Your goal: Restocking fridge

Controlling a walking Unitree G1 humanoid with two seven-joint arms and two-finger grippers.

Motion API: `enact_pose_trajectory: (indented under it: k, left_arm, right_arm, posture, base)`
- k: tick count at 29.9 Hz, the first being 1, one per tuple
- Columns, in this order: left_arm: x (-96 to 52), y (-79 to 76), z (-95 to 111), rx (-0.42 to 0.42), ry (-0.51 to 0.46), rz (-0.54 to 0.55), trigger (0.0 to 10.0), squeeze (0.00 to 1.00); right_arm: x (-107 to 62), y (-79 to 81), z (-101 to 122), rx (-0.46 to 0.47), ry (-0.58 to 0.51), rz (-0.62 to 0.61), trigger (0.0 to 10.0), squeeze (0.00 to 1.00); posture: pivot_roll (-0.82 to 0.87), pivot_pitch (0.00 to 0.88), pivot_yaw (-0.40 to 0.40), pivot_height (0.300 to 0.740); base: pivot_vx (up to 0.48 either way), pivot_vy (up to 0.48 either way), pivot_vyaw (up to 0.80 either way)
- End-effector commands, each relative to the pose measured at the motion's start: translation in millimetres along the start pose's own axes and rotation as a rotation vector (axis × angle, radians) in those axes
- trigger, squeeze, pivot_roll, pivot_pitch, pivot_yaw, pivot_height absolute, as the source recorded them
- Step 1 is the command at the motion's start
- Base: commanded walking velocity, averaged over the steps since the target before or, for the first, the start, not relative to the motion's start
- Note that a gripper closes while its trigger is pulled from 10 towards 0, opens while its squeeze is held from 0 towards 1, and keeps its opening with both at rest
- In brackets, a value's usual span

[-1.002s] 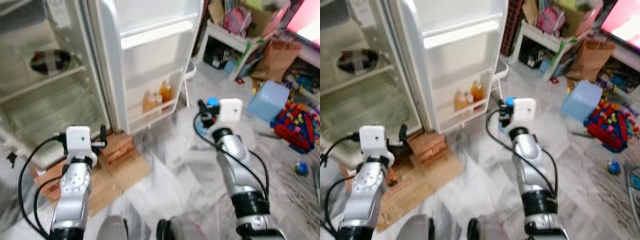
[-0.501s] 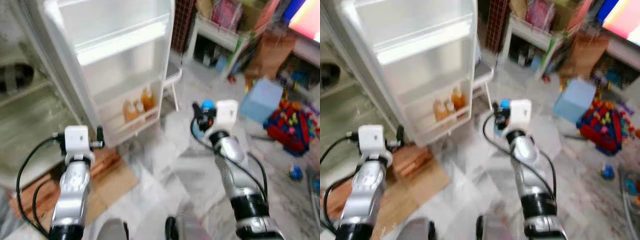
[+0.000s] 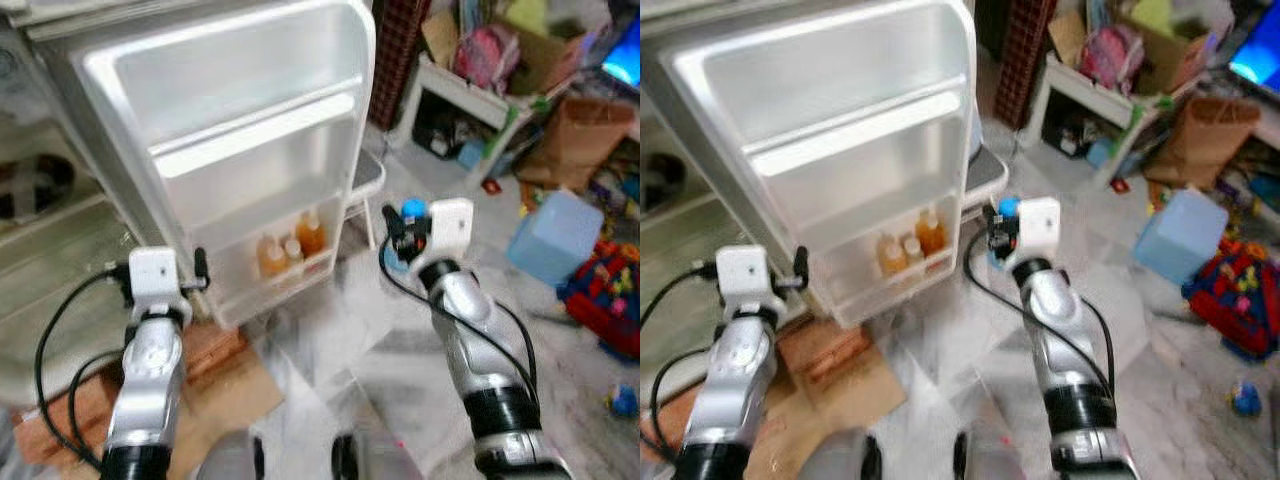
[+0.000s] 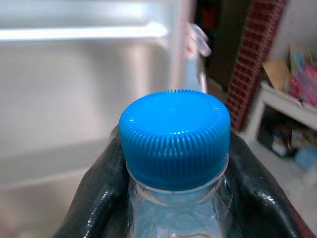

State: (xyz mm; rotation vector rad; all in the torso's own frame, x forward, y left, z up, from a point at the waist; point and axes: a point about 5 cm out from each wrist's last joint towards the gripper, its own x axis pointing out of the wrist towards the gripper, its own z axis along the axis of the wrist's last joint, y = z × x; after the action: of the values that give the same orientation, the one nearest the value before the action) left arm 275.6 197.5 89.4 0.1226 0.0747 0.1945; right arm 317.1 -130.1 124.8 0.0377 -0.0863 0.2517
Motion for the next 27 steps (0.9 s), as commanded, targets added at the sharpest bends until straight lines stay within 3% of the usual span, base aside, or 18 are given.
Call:
enact_pose_trajectory:
  k: [1, 9, 15, 27]
  left_arm:
    - [-3.8, 8.3, -7.2, 0.021, 0.024, 0.037, 10.0, 0.0]
    - [-2.6, 5.1, -5.6, 0.021, 0.013, 0.037, 10.0, 0.0]
    - [-2.6, 4.7, -5.8, 0.041, 0.008, 0.047, 10.0, 0.0]
    - [-3.2, 4.7, -6.6, 0.044, 0.013, 0.06, 10.0, 0.0]
  right_arm:
    - [3.3, 10.9, 6.9, 0.006, -0.036, 0.038, 10.0, 0.0]
    - [4.1, 10.5, 7.4, 0.011, -0.039, 0.04, 10.0, 0.0]
    - [4.2, 11.9, 9.0, 0.042, -0.051, 0.043, 10.0, 0.0]
    - [3.3, 13.2, 8.9, 0.059, -0.053, 0.055, 10.0, 0.0]
  posture:
    - [0.06, 0.135, -0.081, 0.74]
    - [0.06, 0.133, -0.08, 0.74]
    - [0.06, 0.135, -0.079, 0.74]
    - [0.06, 0.14, -0.078, 0.66]
  base:
    - [0.0, 0.0, 0.56]
    - [0.0, 0.0, 0.61]
    - [0.0, 0.0, 0.0]
    - [0.0, 0.0, 0.0]
